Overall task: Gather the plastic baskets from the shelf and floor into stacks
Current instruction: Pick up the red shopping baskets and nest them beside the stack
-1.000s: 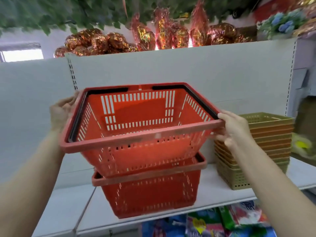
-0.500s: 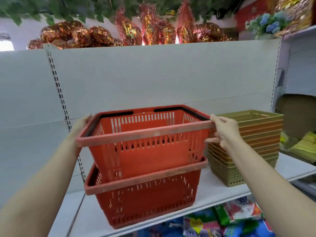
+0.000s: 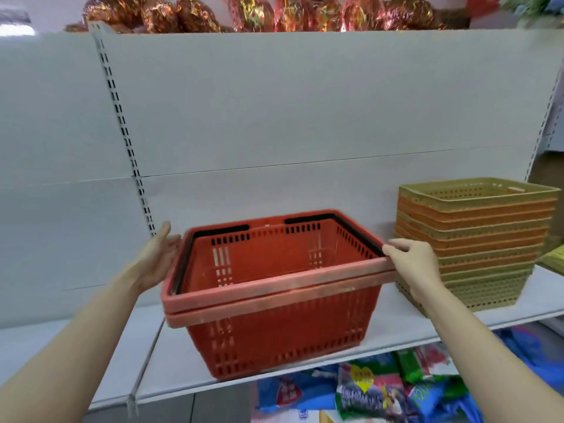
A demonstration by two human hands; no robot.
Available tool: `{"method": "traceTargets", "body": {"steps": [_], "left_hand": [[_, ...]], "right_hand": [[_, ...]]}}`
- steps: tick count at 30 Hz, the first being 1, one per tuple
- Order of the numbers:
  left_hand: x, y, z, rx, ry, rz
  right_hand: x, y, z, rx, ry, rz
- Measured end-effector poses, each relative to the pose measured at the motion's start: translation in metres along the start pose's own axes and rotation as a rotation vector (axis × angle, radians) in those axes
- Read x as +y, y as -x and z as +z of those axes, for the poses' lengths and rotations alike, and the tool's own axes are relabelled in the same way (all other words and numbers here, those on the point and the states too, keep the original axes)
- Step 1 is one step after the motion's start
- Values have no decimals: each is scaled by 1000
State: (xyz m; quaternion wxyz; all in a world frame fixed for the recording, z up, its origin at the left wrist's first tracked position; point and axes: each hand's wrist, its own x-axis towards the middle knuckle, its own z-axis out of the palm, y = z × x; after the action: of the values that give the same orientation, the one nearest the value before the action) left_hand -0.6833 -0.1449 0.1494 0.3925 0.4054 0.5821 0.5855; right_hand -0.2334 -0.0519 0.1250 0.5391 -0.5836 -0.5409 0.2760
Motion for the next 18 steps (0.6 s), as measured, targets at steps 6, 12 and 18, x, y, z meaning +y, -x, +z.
{"method": "traceTargets", "body": {"steps": [6, 12, 18], "left_hand": [[-27, 90, 25, 9, -139, 148], [-50, 107, 43, 210, -581, 338], [-49, 108, 38, 178, -675, 400]], "right_hand": [[22, 5, 26, -45, -117, 76], [29, 13, 38, 94, -69, -45], [32, 17, 33, 157, 100, -170]]}}
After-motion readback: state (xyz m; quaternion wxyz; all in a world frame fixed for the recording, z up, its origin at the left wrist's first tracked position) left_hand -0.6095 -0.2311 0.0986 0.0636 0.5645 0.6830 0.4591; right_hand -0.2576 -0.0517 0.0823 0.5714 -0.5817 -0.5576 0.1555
